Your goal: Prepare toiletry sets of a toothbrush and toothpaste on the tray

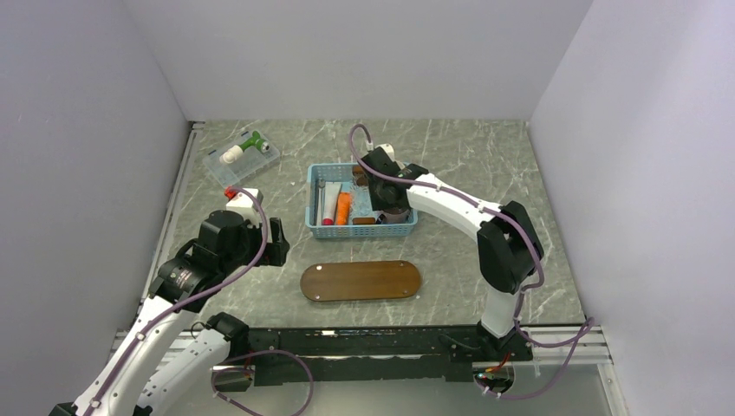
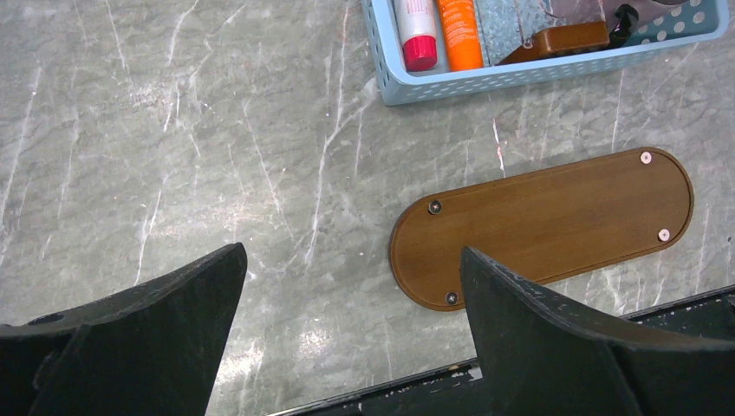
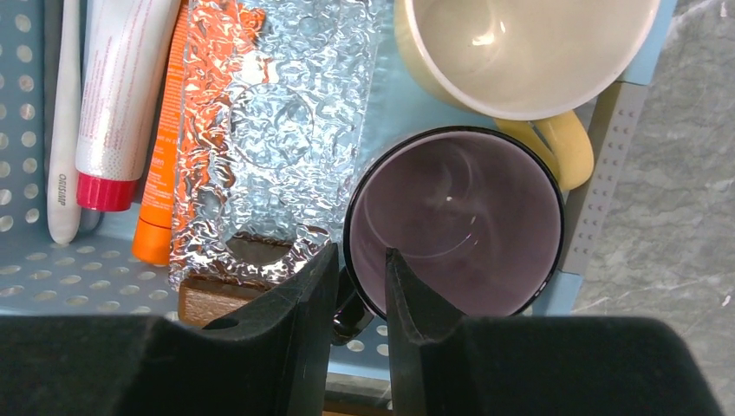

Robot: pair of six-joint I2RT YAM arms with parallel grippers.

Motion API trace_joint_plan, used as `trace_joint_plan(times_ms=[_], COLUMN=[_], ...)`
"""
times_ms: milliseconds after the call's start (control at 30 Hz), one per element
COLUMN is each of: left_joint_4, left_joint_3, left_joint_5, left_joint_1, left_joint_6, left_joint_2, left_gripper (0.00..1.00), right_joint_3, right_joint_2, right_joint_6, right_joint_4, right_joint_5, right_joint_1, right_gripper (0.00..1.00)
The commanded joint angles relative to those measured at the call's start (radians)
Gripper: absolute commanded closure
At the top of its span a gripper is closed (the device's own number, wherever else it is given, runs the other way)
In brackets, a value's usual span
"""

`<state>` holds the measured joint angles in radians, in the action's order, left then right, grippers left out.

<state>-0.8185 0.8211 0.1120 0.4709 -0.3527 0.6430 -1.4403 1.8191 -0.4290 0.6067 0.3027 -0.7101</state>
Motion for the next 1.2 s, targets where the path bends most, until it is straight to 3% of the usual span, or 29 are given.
trace_joint_plan(times_ms=[0, 367, 533, 567, 1167], left_joint_4=[0.032, 0.031, 0.031, 0.031, 0.029], left_joint_3=[-0.002, -0.001, -0.001, -0.001, -0.001], left_joint_5=[0.018, 0.018, 0.019, 0.019, 0.023], left_joint_1=[0.002, 0.003, 0.003, 0.003, 0.003], left_joint_6=[0.015, 0.015, 0.014, 0.015, 0.015], left_joint_2=[-0.004, 0.006, 0.012, 0.013, 0.021], left_gripper=[0.01, 0.01, 0.01, 0.01, 0.01], right_joint_3=[0.014, 0.043, 0.039, 0.037, -0.015], right_joint_2=[0.02, 0.028, 0.037, 0.038, -0.093], right_joint_6=[-0.009, -0.016, -0.01, -0.01, 0.042], right_joint_4=[-0.033, -0.048, -0.046, -0.044, 0.012], right_joint_5=[-0.025, -0.034, -0.048, -0.05, 0.097], right_joint_1=[0.004, 0.005, 0.006, 0.005, 0.006], right_gripper=[0.72, 0.77, 0.92, 0.99, 1.0])
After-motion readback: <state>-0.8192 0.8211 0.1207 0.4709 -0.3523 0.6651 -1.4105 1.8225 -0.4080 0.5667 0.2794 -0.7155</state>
